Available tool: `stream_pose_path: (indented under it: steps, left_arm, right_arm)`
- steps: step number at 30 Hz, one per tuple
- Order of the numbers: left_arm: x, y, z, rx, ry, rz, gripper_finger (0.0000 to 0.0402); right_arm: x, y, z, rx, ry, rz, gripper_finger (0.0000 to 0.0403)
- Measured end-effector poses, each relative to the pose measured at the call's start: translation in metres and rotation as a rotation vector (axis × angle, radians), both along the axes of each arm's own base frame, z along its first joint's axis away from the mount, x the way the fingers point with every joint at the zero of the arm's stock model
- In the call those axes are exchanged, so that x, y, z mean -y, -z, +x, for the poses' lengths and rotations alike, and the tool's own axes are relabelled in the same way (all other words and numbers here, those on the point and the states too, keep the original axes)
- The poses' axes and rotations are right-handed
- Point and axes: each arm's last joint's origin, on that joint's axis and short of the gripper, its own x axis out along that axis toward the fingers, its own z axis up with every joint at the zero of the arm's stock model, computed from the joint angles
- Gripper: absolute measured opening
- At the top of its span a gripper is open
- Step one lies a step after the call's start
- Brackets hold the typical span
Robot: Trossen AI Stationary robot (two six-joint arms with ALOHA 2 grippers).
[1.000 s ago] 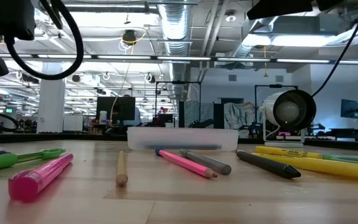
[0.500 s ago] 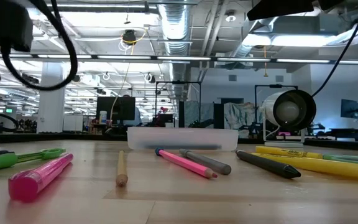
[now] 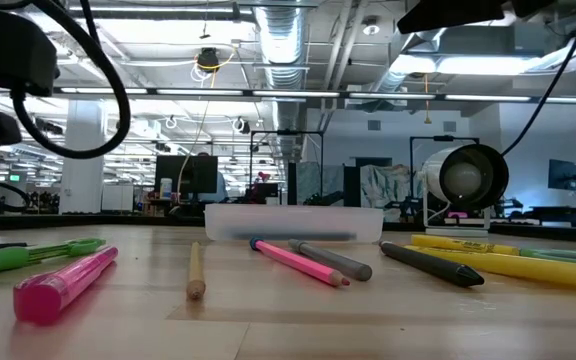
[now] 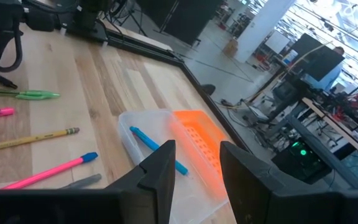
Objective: Pick & place school supplies into a supply box
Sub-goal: Put the left black pen into the supply box
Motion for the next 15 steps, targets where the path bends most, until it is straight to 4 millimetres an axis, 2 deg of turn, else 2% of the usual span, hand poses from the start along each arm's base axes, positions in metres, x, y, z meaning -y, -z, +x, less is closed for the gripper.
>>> stream_pose_path:
  steps: [15]
  left_arm:
    - [-0.0014, -0.0024, -0.0027, -0.105, -0.035, -0.084, 0.0155]
  right_arm:
    - [-0.0001, 0.0, 0.0, -0.001, -0.001, 0.001, 0.0121]
